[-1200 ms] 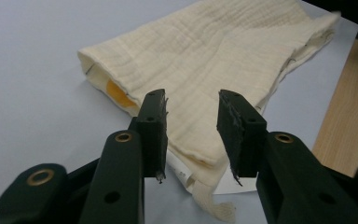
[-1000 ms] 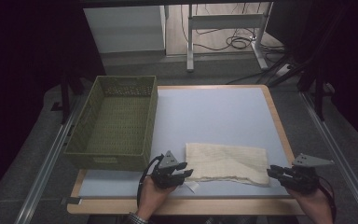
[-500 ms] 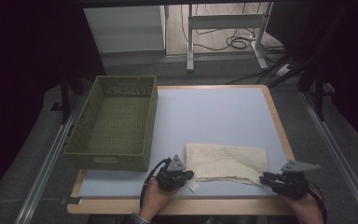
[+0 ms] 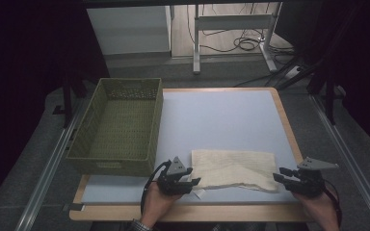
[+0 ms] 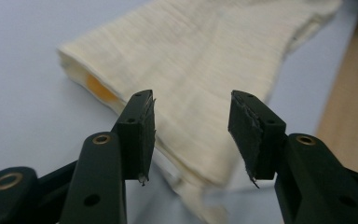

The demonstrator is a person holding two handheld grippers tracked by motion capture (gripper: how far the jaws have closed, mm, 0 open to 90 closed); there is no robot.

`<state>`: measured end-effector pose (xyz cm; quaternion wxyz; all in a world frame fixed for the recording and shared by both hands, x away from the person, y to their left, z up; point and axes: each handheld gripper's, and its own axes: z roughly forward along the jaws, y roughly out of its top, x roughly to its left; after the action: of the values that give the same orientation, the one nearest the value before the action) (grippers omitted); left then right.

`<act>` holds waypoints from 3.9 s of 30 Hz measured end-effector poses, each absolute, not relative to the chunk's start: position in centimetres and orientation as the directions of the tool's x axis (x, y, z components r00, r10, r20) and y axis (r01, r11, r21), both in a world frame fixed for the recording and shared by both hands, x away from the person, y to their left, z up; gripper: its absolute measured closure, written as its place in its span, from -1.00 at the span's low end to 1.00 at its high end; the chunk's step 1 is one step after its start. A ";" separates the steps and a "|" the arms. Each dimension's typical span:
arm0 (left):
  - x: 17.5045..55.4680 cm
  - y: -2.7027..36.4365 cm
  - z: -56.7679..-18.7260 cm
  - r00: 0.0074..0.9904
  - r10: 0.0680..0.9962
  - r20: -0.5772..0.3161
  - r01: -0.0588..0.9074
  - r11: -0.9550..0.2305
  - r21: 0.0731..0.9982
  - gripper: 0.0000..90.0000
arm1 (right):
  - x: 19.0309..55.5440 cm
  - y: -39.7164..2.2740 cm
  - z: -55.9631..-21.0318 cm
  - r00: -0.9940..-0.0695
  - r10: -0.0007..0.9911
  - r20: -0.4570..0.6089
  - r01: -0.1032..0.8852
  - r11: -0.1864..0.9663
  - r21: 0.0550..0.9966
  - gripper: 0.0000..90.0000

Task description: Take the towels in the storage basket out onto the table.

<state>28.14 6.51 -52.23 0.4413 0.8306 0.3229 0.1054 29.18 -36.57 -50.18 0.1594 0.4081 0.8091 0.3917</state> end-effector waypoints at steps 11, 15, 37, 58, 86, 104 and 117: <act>33.7 4.8 -51.1 0.653 0.756 -0.044 0.475 -0.364 0.801 0.25 | 33.7 -35.7 -49.6 -0.566 0.822 0.065 0.547 0.316 0.775 0.38; 35.4 4.4 -52.1 0.637 0.769 -0.049 0.516 -0.378 0.769 0.11 | 35.0 -35.3 -50.3 -0.545 0.837 0.049 0.567 0.326 0.756 0.38; 34.1 4.5 -52.6 0.680 0.728 -0.085 0.510 -0.387 0.768 0.85 | 41.0 -33.8 -50.5 -0.540 0.842 -0.009 0.577 0.377 0.725 0.93; 36.3 5.4 -54.1 0.621 0.784 -0.027 0.536 -0.399 0.743 -0.08 | 39.2 -34.5 -50.1 -0.567 0.822 0.054 0.592 0.361 0.721 0.43; 36.6 5.6 -54.4 0.581 0.811 -0.065 0.574 -0.352 0.739 -0.35 | 32.0 -25.8 -50.3 -0.786 0.616 0.050 0.461 0.531 0.711 0.18; 36.6 5.6 -54.3 0.584 0.809 -0.063 0.575 -0.358 0.736 -0.35 | 29.2 -17.2 -51.3 -0.905 0.413 0.104 0.364 0.621 0.694 0.30; 36.6 5.6 -54.3 0.581 0.811 -0.060 0.572 -0.356 0.739 -0.32 | 27.7 -12.8 -52.6 -0.930 0.367 -0.013 0.266 0.696 0.667 0.53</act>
<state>36.55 5.59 -54.34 0.3724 0.8075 0.4284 0.1604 27.65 -12.76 -52.58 0.0726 0.1724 0.9181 0.3496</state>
